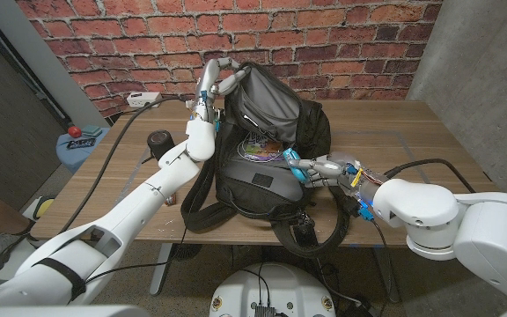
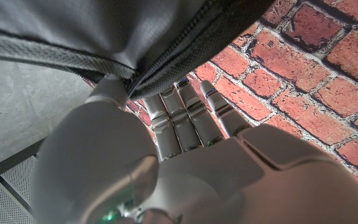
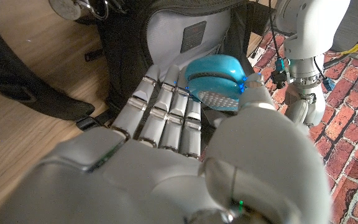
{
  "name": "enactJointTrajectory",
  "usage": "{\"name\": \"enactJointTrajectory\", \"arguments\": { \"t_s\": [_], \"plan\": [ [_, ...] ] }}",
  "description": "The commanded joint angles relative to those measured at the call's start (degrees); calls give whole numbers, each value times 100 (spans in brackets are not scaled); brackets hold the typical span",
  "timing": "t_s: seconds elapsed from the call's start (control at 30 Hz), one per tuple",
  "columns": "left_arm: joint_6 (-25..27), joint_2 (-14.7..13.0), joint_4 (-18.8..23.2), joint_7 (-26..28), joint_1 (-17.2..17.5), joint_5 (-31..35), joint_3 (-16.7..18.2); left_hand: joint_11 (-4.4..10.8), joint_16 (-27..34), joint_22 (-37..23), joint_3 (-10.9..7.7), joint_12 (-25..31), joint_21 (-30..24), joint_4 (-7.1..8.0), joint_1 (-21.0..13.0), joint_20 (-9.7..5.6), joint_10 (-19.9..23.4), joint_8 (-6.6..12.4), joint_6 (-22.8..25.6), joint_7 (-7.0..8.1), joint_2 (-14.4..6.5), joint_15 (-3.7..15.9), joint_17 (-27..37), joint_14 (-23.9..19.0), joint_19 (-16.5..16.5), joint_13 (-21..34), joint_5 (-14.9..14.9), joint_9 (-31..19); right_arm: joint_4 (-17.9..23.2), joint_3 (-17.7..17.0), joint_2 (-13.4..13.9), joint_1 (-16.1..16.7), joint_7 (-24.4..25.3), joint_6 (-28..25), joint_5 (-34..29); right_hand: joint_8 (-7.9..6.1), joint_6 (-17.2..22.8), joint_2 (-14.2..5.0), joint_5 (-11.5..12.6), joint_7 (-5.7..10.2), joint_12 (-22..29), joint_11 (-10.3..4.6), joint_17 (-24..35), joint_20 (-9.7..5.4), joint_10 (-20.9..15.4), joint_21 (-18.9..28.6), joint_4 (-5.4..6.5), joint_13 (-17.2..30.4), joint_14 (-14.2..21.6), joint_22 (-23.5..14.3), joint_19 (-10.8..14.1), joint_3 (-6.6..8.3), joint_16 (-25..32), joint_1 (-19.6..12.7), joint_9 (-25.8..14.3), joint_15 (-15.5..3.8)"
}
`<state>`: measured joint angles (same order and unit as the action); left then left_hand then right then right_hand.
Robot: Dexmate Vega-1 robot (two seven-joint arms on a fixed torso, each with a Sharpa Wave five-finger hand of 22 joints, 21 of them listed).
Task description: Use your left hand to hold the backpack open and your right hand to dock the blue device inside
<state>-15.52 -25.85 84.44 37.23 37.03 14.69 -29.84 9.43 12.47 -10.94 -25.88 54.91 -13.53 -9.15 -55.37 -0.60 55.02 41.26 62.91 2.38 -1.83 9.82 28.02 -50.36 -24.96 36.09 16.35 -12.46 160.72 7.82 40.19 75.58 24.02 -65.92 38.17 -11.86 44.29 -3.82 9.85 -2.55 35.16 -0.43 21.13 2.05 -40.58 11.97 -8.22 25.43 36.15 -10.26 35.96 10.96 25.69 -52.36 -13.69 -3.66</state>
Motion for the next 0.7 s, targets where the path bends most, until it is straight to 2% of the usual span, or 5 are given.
{"name": "enactJointTrajectory", "arguments": {
  "t_s": [0.03, 0.4, 0.7],
  "plan": [
    [-106, 35, -77, 20, 16, -58, 37, 33, -4, -13, 10, 11, 19, 7, -13, 14, -10, 29, -14, -28, -53, -4, 23, -11, -1, -13, 59, -27, -412, 564, 376, -516, 441, 621, 412, -19, 41, -171, 42, 42, -19, 15, 28, 1, 32, 11, -24, 8, -16, -23, -6, -15, -15, -139, -27, -159],
    [-334, 112, -302, 12, -83, -137, 20, 33, -8, -13, 10, 28, 20, 10, -8, 12, -21, 34, -28, -30, -55, 0, 22, -10, 0, 12, 61, -39, -726, 1053, 459, -1079, 715, 644, 685, -19, 38, -193, 37, 21, -21, 33, 36, 19, 28, 8, -24, 1, -26, -23, -30, -14, -13, -160, -24, -127],
    [-458, 126, -401, 27, -100, -171, 40, 38, -15, -13, 8, 25, 21, 11, -8, 11, -56, 32, -48, -34, -61, -6, 22, 0, 6, 20, 64, -42, -1065, 1565, 529, -1621, 686, 711, 744, -15, 27, -194, 30, 4, -32, 51, 35, 31, 69, 10, -22, 8, -35, -24, -38, -22, -20, -163, -21, -118]
  ]
}}
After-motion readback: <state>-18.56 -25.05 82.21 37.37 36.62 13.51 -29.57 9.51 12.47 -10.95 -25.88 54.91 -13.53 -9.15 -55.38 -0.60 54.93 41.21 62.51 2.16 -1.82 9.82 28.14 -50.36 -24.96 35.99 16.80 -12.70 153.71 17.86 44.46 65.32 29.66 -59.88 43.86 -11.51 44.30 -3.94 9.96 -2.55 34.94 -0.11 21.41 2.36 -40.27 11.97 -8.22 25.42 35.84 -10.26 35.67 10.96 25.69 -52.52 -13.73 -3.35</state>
